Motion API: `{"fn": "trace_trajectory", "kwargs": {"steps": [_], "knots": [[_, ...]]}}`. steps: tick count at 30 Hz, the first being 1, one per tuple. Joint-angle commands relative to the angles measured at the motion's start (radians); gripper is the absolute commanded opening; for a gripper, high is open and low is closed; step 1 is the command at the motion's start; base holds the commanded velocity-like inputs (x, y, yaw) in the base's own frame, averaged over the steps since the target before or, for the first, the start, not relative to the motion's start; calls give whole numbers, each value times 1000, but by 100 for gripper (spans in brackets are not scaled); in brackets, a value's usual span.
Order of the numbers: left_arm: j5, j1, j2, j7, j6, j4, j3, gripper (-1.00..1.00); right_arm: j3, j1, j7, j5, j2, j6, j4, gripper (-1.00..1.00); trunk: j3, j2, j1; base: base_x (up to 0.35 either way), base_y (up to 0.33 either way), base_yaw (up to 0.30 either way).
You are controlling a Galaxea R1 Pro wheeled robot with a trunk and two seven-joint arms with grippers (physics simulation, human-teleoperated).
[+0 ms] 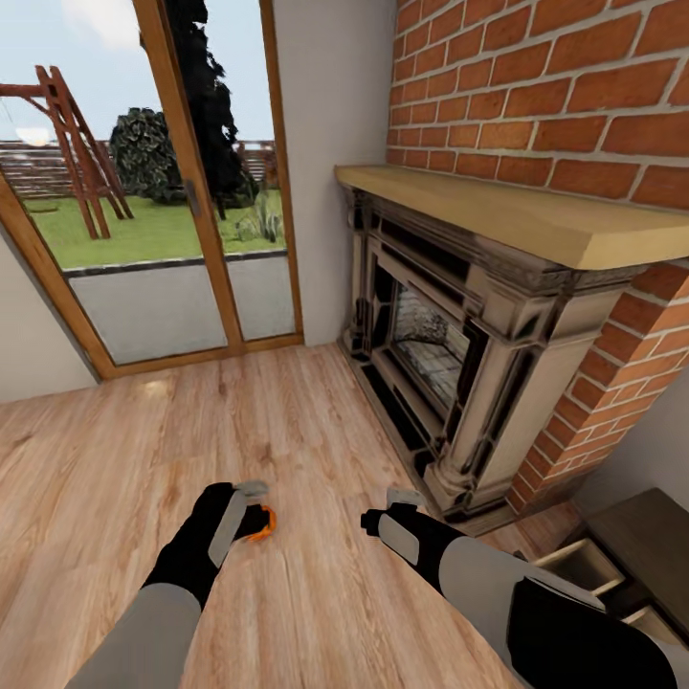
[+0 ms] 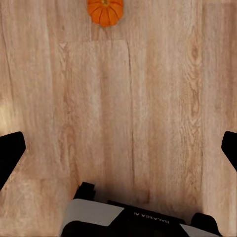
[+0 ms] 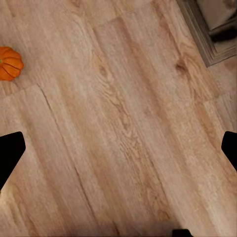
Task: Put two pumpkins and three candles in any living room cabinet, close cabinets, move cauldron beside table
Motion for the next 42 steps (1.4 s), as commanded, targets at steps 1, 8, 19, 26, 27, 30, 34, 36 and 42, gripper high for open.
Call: {"fn": "trace_trajectory", "kwargs": {"steps": [1,8,19,26,27,30,34,36,42], "knots": [[12,-13,-1,29,33,-15,3,100,4,-1,-5,-1,0,5,-1,100,-2,-1,1,331,0,1],[11,-204,5,135,126,153,4,100,5,-1,-6,-1,0,8,-1,100,-2,-1,1,331,0,0],[17,-427,29,151,134,461,13,100,8,-1,-5,0,0,14,-2,100,-2,-1,1,331,0,0],[43,-443,38,154,111,492,91,100,8,-1,-3,1,0,30,-4,100,-2,-1,1,234,0,0],[44,-444,39,154,103,496,95,100,8,-1,-3,1,0,30,-4,100,-2,-1,1,71,0,7],[47,-445,41,154,58,532,104,100,8,-1,-3,2,0,31,-4,100,-2,-1,1,37,0,102],[47,-445,41,154,12,570,108,100,8,-1,-2,2,0,32,-4,100,-2,-1,1,15,0,214],[47,-445,41,151,-5,582,110,100,8,-1,-3,2,0,31,-4,100,-2,-1,1,5,0,265],[50,-445,41,146,-18,590,110,100,8,-1,-3,2,0,30,-4,100,-2,-1,1,1,0,284]]}}
